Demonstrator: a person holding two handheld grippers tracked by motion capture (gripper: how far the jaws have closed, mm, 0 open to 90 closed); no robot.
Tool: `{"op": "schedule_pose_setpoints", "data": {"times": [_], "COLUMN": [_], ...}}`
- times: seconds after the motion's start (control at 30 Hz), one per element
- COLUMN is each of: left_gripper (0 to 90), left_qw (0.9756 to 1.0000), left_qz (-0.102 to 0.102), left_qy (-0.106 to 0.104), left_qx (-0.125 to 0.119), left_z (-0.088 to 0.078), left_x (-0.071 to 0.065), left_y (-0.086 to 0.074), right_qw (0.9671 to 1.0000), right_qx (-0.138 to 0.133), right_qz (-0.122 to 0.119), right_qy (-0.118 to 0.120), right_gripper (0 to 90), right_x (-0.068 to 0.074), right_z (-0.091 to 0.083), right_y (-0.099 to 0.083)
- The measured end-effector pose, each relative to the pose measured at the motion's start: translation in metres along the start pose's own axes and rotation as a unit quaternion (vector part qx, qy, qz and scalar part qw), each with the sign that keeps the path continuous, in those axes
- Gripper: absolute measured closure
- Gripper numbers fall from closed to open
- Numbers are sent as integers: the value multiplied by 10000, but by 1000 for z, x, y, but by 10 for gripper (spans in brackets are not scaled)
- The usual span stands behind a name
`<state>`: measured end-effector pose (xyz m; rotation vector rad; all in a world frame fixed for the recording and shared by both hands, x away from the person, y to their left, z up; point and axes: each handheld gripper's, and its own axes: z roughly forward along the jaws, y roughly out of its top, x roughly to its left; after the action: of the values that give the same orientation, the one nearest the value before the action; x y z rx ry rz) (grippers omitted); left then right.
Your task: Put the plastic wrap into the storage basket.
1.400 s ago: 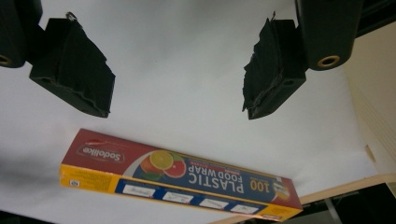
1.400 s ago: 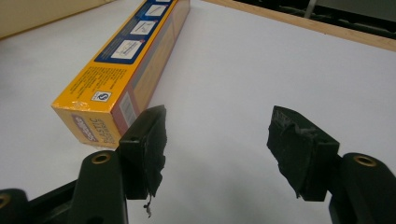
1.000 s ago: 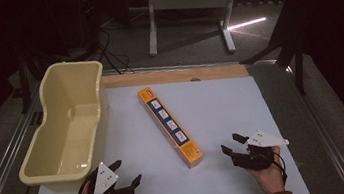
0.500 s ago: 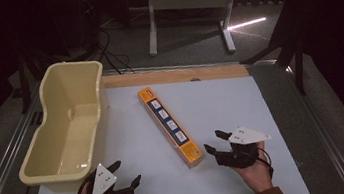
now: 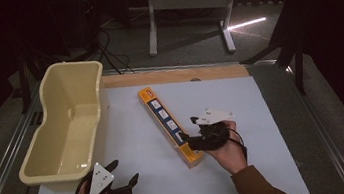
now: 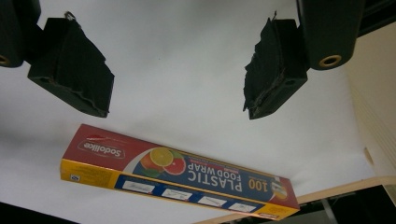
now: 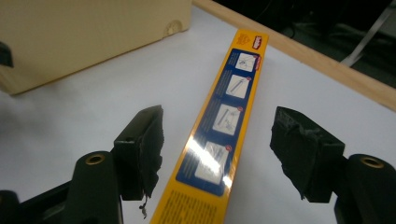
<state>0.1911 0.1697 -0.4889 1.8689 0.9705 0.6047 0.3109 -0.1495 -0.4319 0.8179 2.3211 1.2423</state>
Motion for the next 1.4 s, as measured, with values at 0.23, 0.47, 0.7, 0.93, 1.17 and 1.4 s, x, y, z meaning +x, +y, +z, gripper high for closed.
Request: {"op": "schedule_pose_setpoints", "data": {"times": [0.23, 0.47, 0.7, 0.93, 1.17, 1.4], "left_gripper": [238, 249, 253, 253, 253, 253], "left_qw": [10000, 10000, 10000, 10000, 10000, 10000], "left_qz": [15, 31, 26, 5, -53, -44], "left_qy": [11, -25, -51, -34, -9, -15], "left_qx": [-7, -5, 11, -4, -48, -37], "left_z": [1, 0, -1, -1, -3, -3], "left_x": [-1, -2, -2, -1, 1, 2], "left_y": [1, 1, 1, 1, 1, 0], "right_qw": [9998, 9983, 9961, 9909, 9849, 9746], "right_qx": [193, 576, 880, 1339, 1707, 2203], "right_qz": [-10, -18, 92, 139, 276, 398], "right_qy": [-10, -12, 29, -74, -65, -55], "right_gripper": [304, 275, 254, 254, 248, 238], "right_x": [-3, -5, -12, -20, -26, -30], "right_z": [26, 54, 84, 112, 130, 152], "right_y": [15, 24, 37, 39, 40, 37]}}
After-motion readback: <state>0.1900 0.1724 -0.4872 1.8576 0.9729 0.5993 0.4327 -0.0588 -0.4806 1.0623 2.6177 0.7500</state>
